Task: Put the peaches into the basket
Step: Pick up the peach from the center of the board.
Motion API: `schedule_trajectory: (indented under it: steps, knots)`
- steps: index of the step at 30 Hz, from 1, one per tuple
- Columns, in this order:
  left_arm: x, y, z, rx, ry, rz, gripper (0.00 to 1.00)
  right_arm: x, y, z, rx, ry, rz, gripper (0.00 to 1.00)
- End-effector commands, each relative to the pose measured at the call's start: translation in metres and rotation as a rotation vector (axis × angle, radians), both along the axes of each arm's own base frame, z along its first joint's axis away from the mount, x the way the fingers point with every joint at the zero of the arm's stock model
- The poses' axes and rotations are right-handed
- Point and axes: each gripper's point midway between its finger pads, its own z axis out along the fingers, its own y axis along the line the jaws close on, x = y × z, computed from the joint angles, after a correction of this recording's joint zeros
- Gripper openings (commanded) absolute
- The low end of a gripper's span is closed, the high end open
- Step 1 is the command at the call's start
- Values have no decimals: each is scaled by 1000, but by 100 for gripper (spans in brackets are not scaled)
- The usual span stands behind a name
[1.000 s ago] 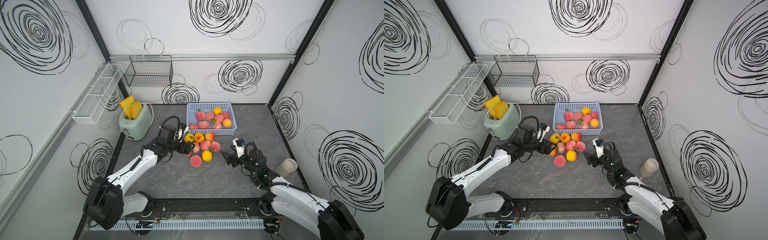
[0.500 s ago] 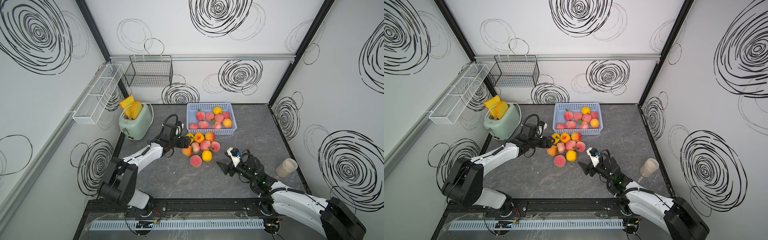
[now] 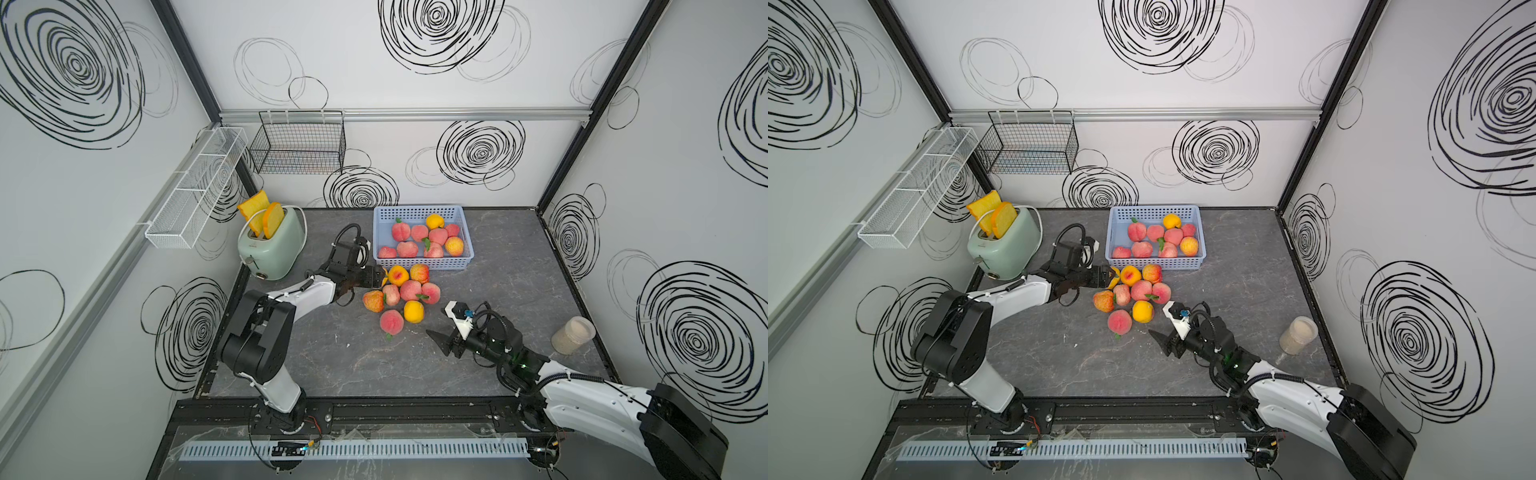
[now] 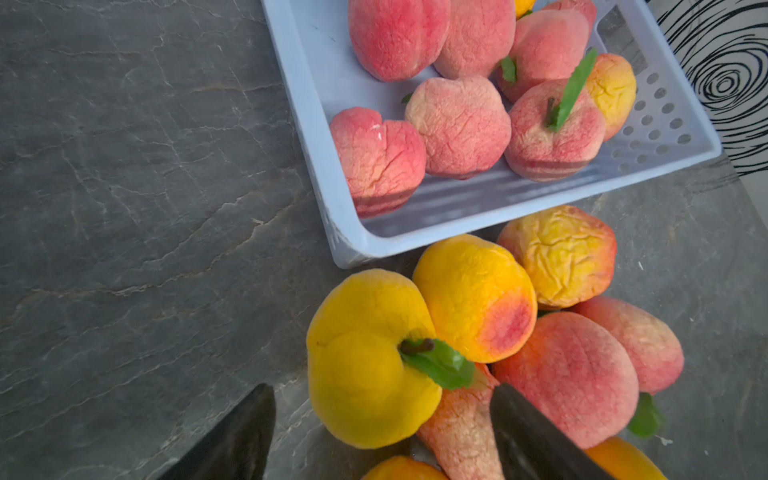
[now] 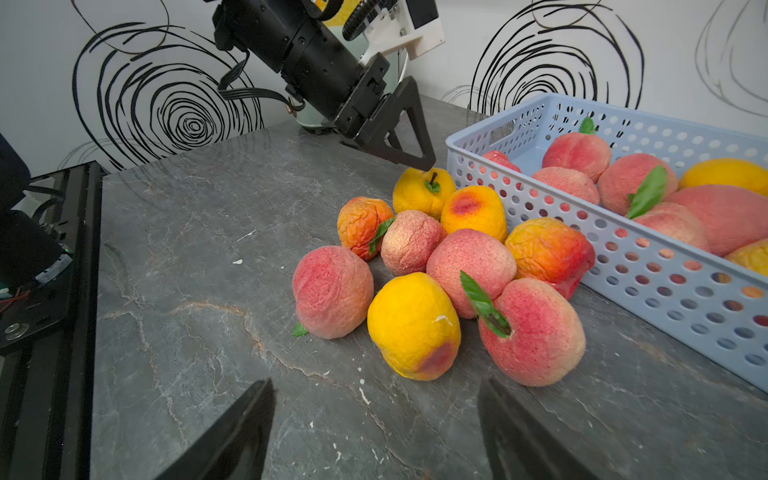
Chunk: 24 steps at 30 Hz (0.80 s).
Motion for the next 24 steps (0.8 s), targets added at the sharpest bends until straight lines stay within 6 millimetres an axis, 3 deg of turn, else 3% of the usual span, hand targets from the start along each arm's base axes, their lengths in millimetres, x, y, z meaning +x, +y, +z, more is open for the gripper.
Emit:
schedule_trajectory:
  steps: [1, 15, 24]
  knots:
    - [21, -3, 13, -37, -57, 23, 83, 5, 6, 19, 16, -62, -3, 80]
    - [23, -4, -14, -19, -19, 31, 81, 6, 7, 16, 2, -63, -10, 80]
    - [26, -7, -23, -24, -8, 34, 71, 6, 7, 15, -6, -63, -13, 79]
